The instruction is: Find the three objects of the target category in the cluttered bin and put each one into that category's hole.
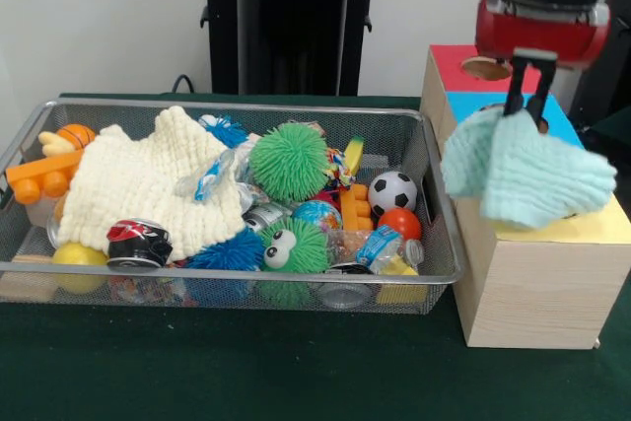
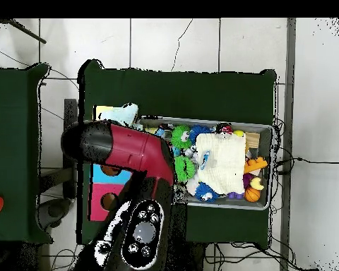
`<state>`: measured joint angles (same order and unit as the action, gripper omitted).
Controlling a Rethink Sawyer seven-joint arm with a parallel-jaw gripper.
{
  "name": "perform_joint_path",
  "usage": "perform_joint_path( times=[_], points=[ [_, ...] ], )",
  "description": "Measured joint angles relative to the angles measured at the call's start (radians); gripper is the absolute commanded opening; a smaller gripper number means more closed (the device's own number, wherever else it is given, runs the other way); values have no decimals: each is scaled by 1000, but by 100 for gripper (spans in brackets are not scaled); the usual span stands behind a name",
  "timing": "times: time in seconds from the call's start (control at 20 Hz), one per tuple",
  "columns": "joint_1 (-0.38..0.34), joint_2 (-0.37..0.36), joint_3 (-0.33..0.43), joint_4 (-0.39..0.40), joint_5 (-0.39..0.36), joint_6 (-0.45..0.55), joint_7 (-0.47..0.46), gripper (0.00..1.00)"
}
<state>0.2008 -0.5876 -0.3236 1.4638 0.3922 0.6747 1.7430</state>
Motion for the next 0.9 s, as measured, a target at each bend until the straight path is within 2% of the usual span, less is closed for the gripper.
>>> perform_joint_path(
  times=[0.05, 0.15, 0.35, 0.9],
  points=[
    [-5, -7, 0, -1, -2, 18, 0, 0],
    [-35, -51, 0, -10, -16, 121, 0, 0],
    [-84, -104, 2, -21, -40, 216, 0, 0],
    [-216, -167, 52, -20, -102, 205, 0, 0]
  ],
)
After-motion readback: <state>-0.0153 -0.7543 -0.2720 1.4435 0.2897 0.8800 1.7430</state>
